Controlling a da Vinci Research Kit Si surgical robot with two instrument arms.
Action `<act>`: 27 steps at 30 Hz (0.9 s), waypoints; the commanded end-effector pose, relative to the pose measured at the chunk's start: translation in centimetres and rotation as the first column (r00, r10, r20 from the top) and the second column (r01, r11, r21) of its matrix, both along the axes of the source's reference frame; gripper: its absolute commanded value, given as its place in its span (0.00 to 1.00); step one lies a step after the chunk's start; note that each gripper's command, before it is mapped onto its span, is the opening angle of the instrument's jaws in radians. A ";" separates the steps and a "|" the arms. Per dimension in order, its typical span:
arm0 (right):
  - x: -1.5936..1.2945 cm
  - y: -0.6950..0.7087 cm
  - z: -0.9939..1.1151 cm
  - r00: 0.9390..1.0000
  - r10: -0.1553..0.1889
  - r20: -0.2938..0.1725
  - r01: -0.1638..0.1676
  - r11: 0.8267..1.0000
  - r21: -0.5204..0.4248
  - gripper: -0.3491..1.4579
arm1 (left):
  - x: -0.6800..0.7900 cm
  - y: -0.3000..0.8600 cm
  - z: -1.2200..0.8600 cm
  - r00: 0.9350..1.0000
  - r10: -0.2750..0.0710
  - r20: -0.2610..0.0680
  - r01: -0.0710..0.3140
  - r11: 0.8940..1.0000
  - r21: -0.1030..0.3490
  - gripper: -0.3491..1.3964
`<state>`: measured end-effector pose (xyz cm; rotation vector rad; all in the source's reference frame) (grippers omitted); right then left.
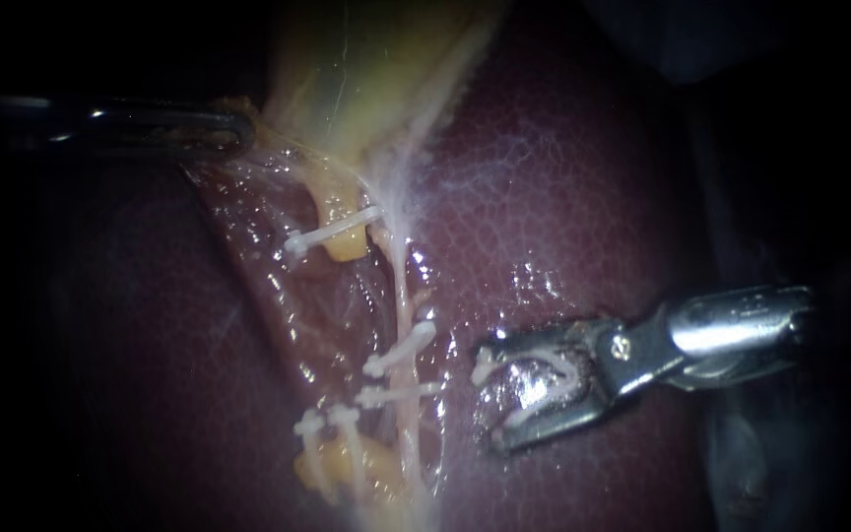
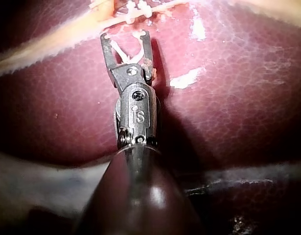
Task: Clipping third clip right tube
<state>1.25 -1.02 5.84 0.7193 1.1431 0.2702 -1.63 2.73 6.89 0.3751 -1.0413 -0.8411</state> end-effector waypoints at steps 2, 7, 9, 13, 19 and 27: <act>0.02 0.09 0.03 1.000 0.017 0.016 -0.017 1.000 0.017 0.47 | 0.00 0.00 0.00 1.000 -0.001 -0.001 0.001 1.000 0.000 0.00; 0.08 0.24 0.14 0.998 0.049 0.048 -0.052 0.997 0.065 0.46 | -0.01 -0.01 0.00 1.000 -0.001 -0.001 0.001 1.000 0.000 0.00; 0.10 0.28 0.19 0.996 0.062 0.068 -0.069 0.992 0.101 0.46 | -0.01 -0.01 0.00 1.000 -0.001 -0.002 0.001 1.000 0.000 0.00; 0.16 0.34 0.27 0.991 0.084 0.105 -0.101 0.981 0.167 0.45 | -0.02 -0.01 0.00 1.000 -0.002 -0.002 0.002 1.000 -0.001 0.00; 0.28 0.43 0.37 0.981 0.112 0.156 -0.149 0.955 0.255 0.45 | -0.04 -0.02 0.01 1.000 -0.005 -0.005 0.005 1.000 -0.002 0.00; 0.42 0.48 0.50 0.972 0.133 0.196 -0.191 0.929 0.318 0.45 | -0.05 -0.02 0.01 1.000 -0.004 -0.003 0.004 1.000 -0.002 0.00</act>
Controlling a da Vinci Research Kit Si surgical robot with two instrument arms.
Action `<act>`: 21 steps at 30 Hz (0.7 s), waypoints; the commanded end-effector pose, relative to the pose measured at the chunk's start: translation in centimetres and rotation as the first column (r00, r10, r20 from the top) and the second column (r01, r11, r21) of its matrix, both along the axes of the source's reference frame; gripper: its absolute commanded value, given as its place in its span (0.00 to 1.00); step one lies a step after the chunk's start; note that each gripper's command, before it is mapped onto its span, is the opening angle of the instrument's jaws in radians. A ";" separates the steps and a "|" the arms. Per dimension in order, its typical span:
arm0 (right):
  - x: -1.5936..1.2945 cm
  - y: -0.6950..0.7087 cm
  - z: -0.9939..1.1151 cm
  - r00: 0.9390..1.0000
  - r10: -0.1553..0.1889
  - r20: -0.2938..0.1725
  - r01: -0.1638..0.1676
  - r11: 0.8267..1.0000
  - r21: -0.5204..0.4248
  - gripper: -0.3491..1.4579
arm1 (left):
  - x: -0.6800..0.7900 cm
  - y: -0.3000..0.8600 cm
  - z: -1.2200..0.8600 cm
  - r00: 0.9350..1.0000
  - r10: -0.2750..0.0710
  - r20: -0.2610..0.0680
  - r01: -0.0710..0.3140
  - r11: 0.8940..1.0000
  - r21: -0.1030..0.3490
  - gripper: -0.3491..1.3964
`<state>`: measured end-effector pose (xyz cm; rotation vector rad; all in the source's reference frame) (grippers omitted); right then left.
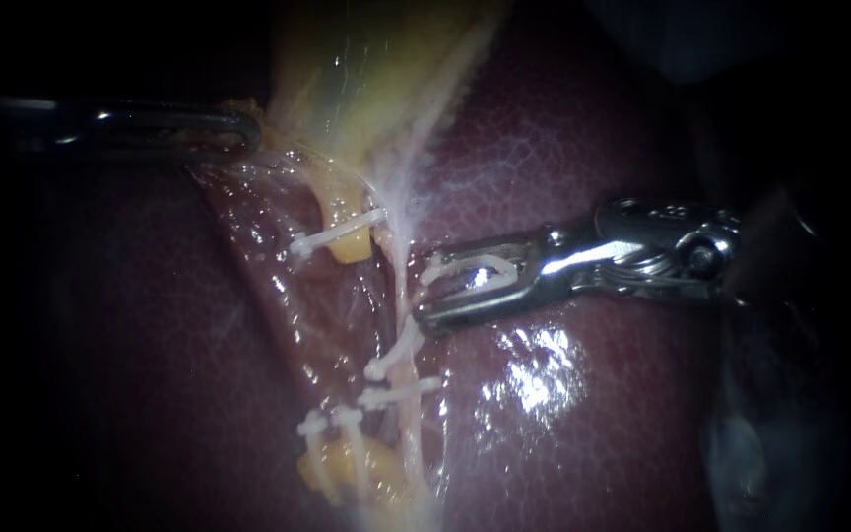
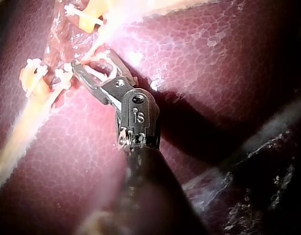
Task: Clipping third clip right tube
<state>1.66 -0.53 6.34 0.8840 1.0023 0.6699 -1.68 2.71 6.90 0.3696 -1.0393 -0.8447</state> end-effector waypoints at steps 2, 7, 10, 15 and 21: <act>0.04 -0.01 0.02 1.000 0.008 0.008 -0.008 1.000 0.012 0.45 | -0.01 0.00 0.00 1.000 0.000 0.000 0.000 1.000 0.000 0.00; 0.13 -0.04 0.06 1.000 0.011 0.013 -0.011 1.000 0.027 0.45 | -0.04 -0.02 0.01 1.000 0.003 0.003 -0.003 1.000 0.000 0.00; 0.17 -0.08 0.09 1.000 0.012 0.016 -0.013 0.999 0.035 0.45 | -0.05 -0.02 0.02 1.000 0.002 0.002 -0.002 1.000 0.000 0.00; 0.25 -0.15 0.16 1.000 0.011 0.027 -0.012 0.999 0.052 0.46 | -0.06 -0.02 0.02 1.000 0.003 0.004 -0.003 1.000 0.001 0.00; 0.35 -0.22 0.25 1.000 0.009 0.028 -0.010 0.999 0.052 0.46 | -0.07 -0.03 0.03 1.000 0.003 0.003 -0.003 1.000 0.000 0.00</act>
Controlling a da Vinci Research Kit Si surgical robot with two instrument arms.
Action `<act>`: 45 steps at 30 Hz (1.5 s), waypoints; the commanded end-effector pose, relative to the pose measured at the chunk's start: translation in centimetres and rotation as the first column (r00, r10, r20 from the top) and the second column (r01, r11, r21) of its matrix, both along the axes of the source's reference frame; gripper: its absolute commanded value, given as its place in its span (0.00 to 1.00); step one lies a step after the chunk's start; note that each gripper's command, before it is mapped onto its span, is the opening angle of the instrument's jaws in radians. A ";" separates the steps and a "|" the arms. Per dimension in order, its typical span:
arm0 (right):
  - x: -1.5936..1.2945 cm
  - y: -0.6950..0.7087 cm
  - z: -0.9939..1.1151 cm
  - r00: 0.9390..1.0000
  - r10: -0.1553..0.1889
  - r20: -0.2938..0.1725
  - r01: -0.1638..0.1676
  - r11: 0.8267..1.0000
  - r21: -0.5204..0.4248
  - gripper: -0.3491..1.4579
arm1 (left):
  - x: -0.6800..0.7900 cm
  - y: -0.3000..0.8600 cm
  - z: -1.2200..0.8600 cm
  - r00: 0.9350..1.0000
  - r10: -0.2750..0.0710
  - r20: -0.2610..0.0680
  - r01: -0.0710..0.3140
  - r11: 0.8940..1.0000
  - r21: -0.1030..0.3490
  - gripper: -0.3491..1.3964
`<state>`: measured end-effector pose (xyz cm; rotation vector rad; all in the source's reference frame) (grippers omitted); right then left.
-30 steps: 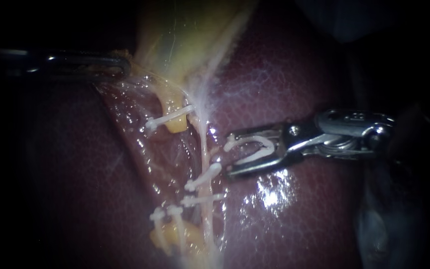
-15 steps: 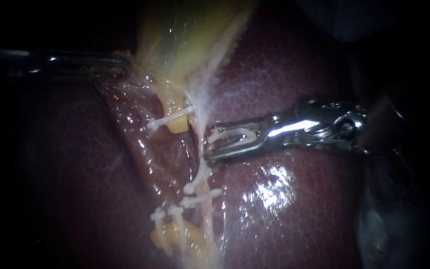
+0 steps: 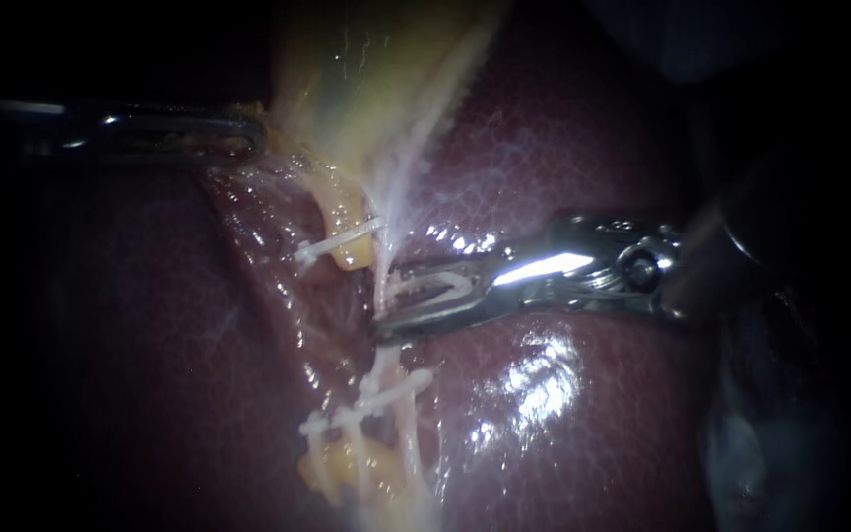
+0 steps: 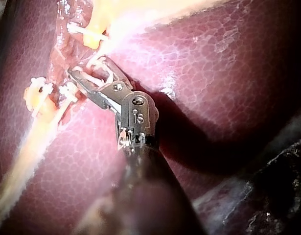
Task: Clipping third clip right tube
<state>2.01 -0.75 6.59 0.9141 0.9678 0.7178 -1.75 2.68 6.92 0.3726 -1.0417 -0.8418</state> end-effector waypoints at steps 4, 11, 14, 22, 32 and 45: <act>0.06 -0.02 0.06 1.000 0.005 -0.003 -0.005 1.000 -0.003 0.47 | 0.00 0.00 0.00 1.000 0.000 0.000 0.000 1.000 0.000 0.00; 0.11 0.01 0.13 0.998 0.041 -0.042 -0.041 0.999 0.009 0.47 | 0.00 0.00 0.00 1.000 0.000 0.000 0.000 1.000 0.000 0.00; 0.14 0.03 0.13 0.991 0.075 -0.108 -0.071 0.997 0.041 0.47 | 0.00 0.00 0.00 1.000 0.000 0.000 0.000 1.000 0.000 0.00; 0.18 0.05 -0.02 0.962 0.113 -0.247 -0.090 0.991 0.100 0.47 | 0.00 -0.01 -0.01 1.000 0.000 0.000 0.000 1.000 0.000 0.00; 0.13 0.19 -0.38 0.918 0.137 -0.373 -0.077 0.982 0.172 0.47 | 0.00 -0.01 -0.01 1.000 0.000 0.000 0.000 1.000 0.000 0.00; 0.08 0.33 -0.45 0.907 0.183 -0.378 -0.118 0.975 0.189 0.35 | -0.01 0.00 -0.01 1.000 -0.001 -0.001 0.001 1.000 0.000 0.00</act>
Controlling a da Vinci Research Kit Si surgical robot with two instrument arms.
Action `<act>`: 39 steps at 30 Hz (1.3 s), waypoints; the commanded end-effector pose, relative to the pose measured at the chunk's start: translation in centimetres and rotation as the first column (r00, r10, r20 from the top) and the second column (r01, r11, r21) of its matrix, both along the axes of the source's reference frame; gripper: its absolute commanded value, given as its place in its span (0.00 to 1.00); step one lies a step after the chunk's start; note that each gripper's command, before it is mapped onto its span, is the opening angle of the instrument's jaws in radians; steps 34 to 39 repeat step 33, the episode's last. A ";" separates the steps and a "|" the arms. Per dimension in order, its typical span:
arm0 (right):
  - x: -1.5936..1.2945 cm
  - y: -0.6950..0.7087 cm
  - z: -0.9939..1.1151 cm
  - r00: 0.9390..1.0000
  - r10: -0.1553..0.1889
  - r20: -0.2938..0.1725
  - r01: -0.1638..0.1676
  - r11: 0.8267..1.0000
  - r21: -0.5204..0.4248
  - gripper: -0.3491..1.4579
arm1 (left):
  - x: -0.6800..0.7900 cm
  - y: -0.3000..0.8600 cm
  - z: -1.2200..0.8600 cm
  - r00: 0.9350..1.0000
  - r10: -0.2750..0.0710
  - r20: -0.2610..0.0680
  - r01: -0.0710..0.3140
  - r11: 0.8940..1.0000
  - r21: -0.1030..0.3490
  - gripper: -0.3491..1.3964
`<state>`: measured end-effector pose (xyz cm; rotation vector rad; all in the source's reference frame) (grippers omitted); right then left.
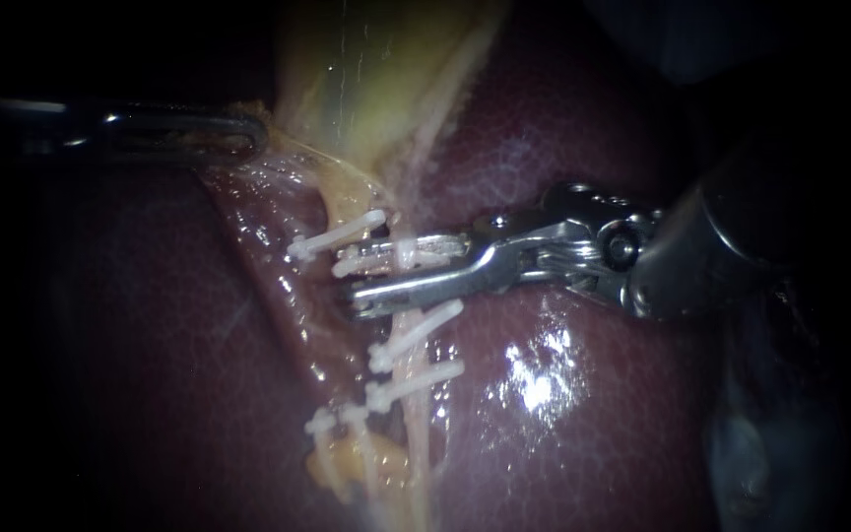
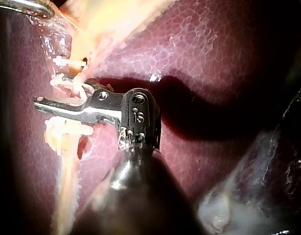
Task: Clipping third clip right tube
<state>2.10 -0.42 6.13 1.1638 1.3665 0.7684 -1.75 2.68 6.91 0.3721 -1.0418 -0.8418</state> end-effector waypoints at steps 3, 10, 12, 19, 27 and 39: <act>-0.03 0.02 0.03 1.000 0.009 0.009 -0.009 1.000 0.000 0.30 | 0.00 0.00 0.00 1.000 -0.001 -0.001 0.001 1.000 0.000 0.00; -0.10 0.06 0.10 1.000 0.014 0.018 -0.014 1.000 -0.001 0.11 | -0.01 0.00 0.00 1.000 -0.001 -0.001 0.001 1.000 0.000 0.00; -0.11 0.06 0.10 1.000 0.014 0.019 -0.014 1.000 -0.001 0.04 | -0.01 0.00 0.00 1.000 -0.001 -0.001 0.001 1.000 0.000 0.00; -0.13 0.06 0.11 1.000 0.011 0.028 -0.011 1.000 0.015 0.00 | -0.02 0.00 0.00 1.000 -0.001 -0.001 0.001 1.000 0.000 0.00; -0.14 0.07 0.14 1.000 -0.013 0.020 0.012 1.000 0.018 0.00 | -0.03 0.00 0.01 1.000 0.000 0.001 0.000 1.000 0.001 0.00; -0.14 0.06 0.15 1.000 -0.015 0.019 0.015 1.000 0.017 0.00 | -0.03 0.00 0.01 1.000 0.000 0.001 0.000 1.000 0.001 0.00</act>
